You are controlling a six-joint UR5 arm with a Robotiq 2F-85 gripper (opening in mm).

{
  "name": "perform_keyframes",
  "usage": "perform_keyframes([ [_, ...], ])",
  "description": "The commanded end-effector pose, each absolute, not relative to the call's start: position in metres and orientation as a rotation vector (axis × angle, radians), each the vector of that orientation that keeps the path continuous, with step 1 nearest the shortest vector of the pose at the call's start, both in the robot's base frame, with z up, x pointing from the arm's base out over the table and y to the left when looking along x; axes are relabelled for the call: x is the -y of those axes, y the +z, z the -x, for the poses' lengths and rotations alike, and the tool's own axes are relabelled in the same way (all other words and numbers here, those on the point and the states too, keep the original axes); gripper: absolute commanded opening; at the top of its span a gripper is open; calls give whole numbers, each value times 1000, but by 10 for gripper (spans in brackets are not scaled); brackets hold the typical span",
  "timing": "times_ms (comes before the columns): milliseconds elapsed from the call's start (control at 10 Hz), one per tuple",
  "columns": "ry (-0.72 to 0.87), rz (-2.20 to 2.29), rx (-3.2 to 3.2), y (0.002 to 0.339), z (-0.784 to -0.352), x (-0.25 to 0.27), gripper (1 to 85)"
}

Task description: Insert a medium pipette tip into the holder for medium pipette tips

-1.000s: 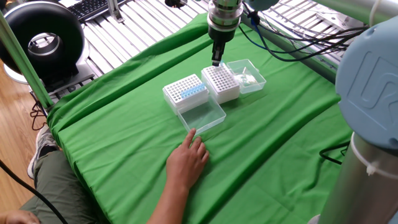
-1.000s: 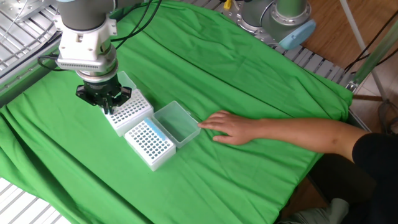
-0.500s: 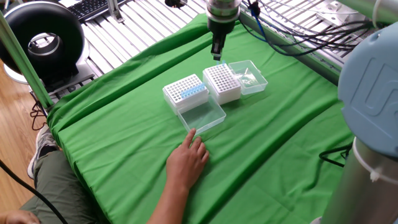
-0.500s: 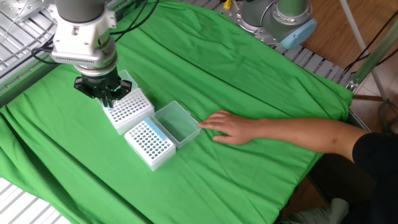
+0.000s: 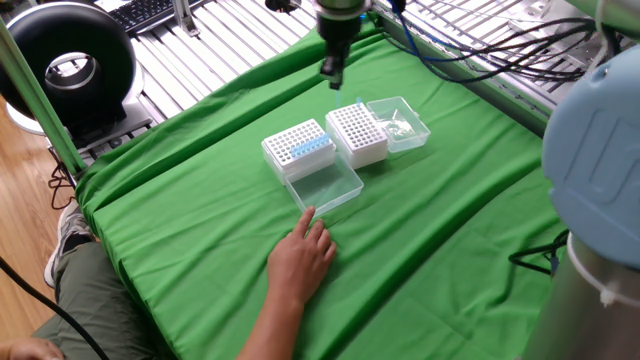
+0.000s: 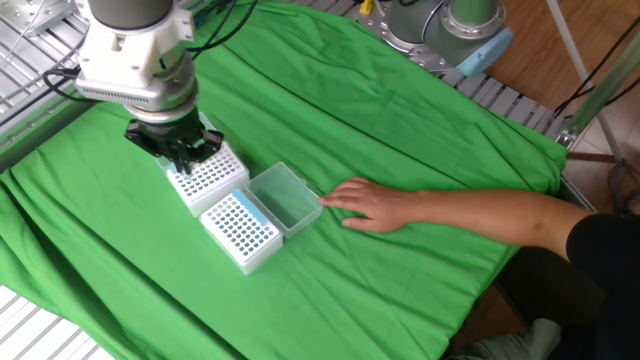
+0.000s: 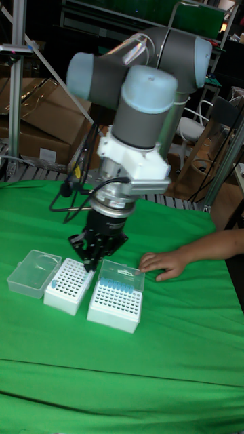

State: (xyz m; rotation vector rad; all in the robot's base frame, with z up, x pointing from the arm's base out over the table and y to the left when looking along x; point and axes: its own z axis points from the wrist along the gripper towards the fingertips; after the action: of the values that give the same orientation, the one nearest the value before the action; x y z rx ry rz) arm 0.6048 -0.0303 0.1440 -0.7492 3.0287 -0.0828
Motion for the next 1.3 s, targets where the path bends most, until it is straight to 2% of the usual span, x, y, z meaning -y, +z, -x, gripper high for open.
perform_keyframes([
  [0, 3, 526, -3062, 158, -607, -28, 10],
  [600, 67, 264, -3069, 142, -600, -89, 10],
  [1200, 25, 211, -3070, 126, -592, -99, 10],
])
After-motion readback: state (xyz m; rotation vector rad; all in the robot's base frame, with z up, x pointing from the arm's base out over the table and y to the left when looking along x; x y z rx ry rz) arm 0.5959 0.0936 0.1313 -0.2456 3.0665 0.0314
